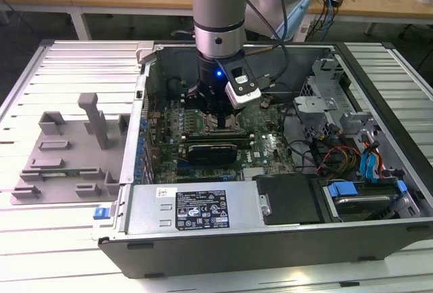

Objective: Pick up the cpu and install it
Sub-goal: 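Install the second cpu locking lever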

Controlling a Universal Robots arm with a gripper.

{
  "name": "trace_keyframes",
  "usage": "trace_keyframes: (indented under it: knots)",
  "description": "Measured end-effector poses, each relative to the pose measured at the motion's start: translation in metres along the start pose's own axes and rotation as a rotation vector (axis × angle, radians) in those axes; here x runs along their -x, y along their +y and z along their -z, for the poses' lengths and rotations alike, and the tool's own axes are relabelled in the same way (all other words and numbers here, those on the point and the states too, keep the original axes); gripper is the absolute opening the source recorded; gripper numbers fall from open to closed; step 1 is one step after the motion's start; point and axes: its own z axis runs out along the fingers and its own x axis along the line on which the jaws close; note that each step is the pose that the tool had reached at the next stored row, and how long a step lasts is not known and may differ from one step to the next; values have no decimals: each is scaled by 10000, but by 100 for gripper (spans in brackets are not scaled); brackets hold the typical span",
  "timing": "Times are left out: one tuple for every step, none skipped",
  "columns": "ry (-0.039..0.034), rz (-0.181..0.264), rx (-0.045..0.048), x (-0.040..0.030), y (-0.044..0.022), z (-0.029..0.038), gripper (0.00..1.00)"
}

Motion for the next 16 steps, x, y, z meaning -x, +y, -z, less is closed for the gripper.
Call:
trace_keyframes:
  knots:
    - [208,14,-18,1,1,-7,11]
    - [290,21,-31,1,0,-6,11]
    - [291,22,-31,1,0,-7,11]
    - [276,370,-2,1,1,-13,11]
    - [252,937,39,0,1,-24,11]
    - [246,1067,51,-6,1,-32,11]
    - [244,1164,73,-23,-1,-43,11]
    - [242,1251,99,-60,-4,-57,11]
    - [240,1305,112,-85,-7,-67,11]
    - [238,1341,118,-99,-8,-78,11]
    - [240,1347,115,-100,-8,-79,11]
    - [240,1348,116,-100,-8,-80,11]
    - [239,1347,117,-100,-8,-80,11]
    - [239,1347,117,-101,-8,-81,11]
    - [239,1347,117,-101,-8,-81,11]
    - [239,1346,117,-101,-8,-82,11]
